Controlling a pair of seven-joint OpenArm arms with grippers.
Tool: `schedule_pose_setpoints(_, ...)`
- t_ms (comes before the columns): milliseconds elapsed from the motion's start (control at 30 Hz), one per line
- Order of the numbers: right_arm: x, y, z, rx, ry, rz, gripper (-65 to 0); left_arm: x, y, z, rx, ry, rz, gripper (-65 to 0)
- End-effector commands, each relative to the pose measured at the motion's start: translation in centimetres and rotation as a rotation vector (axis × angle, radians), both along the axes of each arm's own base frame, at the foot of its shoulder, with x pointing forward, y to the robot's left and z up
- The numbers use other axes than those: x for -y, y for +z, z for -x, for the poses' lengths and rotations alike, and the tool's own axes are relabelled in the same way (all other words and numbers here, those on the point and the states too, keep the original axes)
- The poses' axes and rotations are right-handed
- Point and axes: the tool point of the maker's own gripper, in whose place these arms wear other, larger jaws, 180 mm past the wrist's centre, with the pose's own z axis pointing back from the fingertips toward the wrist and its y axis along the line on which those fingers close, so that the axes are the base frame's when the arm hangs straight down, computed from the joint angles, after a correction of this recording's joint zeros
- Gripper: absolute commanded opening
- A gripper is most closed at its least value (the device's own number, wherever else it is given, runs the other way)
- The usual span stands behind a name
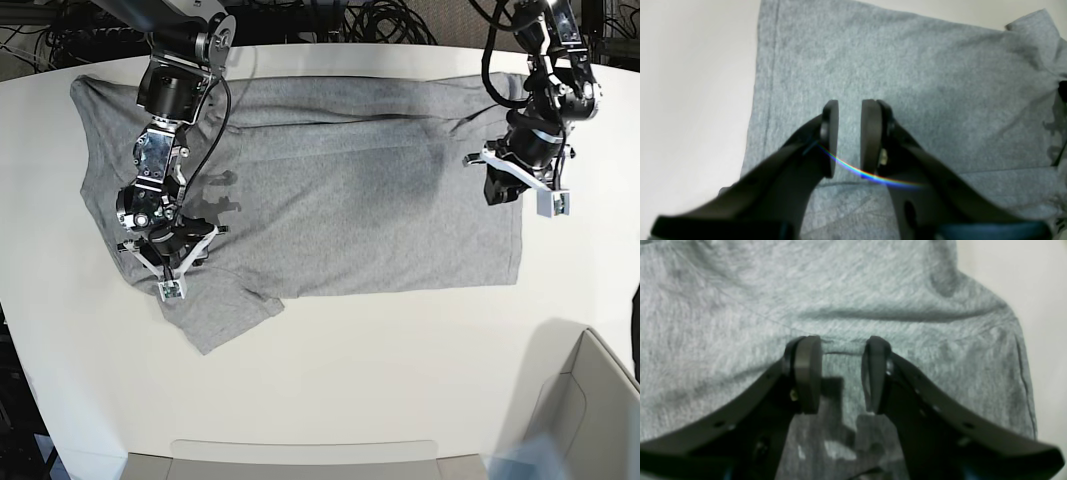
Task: Fold the T-shirt properly
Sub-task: 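Grasp the shirt body with the right gripper and pull it outward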
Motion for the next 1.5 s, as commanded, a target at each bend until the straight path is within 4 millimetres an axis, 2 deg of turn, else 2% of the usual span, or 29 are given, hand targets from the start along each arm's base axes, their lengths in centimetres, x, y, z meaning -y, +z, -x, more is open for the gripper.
schedule_pose_setpoints(0,0.4,-1.2,1.6,-0.071,0.007,0.043,-41.3,-0.3,1.2,-0.8,0.051,0.0,-0.009,-53.6)
schedule_pose_setpoints(167,0.5,-1.4,5.3,-0.161,-0.017,0.08,-41.3,-0.5,1.5,-1.8,0.068,0.007,-0.005,-53.6)
schedule_pose_setpoints(300,-0.3,-0.5,6.8,-0.156,0.006,0.114,-41.3,-1.5,0.6,-1.7,0.035,0.01,-0.02,-53.6)
schedule_pose_setpoints(367,-0.6,0.3,6.7,-0.133,0.018,0.126,-41.3,-1.6,0.9,-2.3,0.046,0.013,-0.018,-53.6)
schedule_pose_setpoints(433,-0.4,1.6,5.9,-0.093,0.013,0.134,-41.3,-1.6,1.2,-2.9,0.06,0.015,-0.017,-53.6)
schedule_pose_setpoints(500,-0.3,3.9,4.0,-0.026,0.005,0.139,-41.3,-1.5,1.3,-3.2,0.065,0.012,-0.014,-53.5)
schedule_pose_setpoints(700,0.5,12.8,-2.5,0.206,-0.022,0.162,-41.3,-1.5,1.3,-3.3,0.066,0.01,-0.015,-53.4)
schedule_pose_setpoints(767,1.5,14.1,-4.3,0.22,-0.026,0.181,-41.1,-1.5,1.3,-3.3,0.065,0.009,-0.015,-53.4)
schedule_pose_setpoints(800,1.9,14.1,-5.3,0.207,-0.023,0.186,-41.0,-1.5,1.3,-3.3,0.065,0.009,-0.015,-53.4)
schedule_pose_setpoints(933,4.0,10.9,-7.5,0.071,-0.017,0.181,-39.0,-1.5,1.3,-3.3,0.065,0.009,-0.014,-53.4)
schedule_pose_setpoints(1000,5.1,8.9,-7.7,0.002,-0.029,0.154,-36.1,-1.5,1.3,-3.3,0.065,0.011,-0.015,-53.4)
schedule_pose_setpoints(1133,6.2,7.0,-7.7,-0.052,-0.058,0.05,-34.5,-1.7,1.3,-3.2,0.065,0.015,-0.016,-53.4)
schedule_pose_setpoints(1267,5.4,6.1,-8.2,-0.019,-0.043,-0.018,-34.5,-1.5,1.2,-3.2,0.063,0.011,-0.015,-53.4)
schedule_pose_setpoints(1467,4.0,3.7,-8.6,-0.033,-0.025,-0.086,-34.5,-1.5,1.2,-3.2,0.063,0.011,-0.015,-53.4)
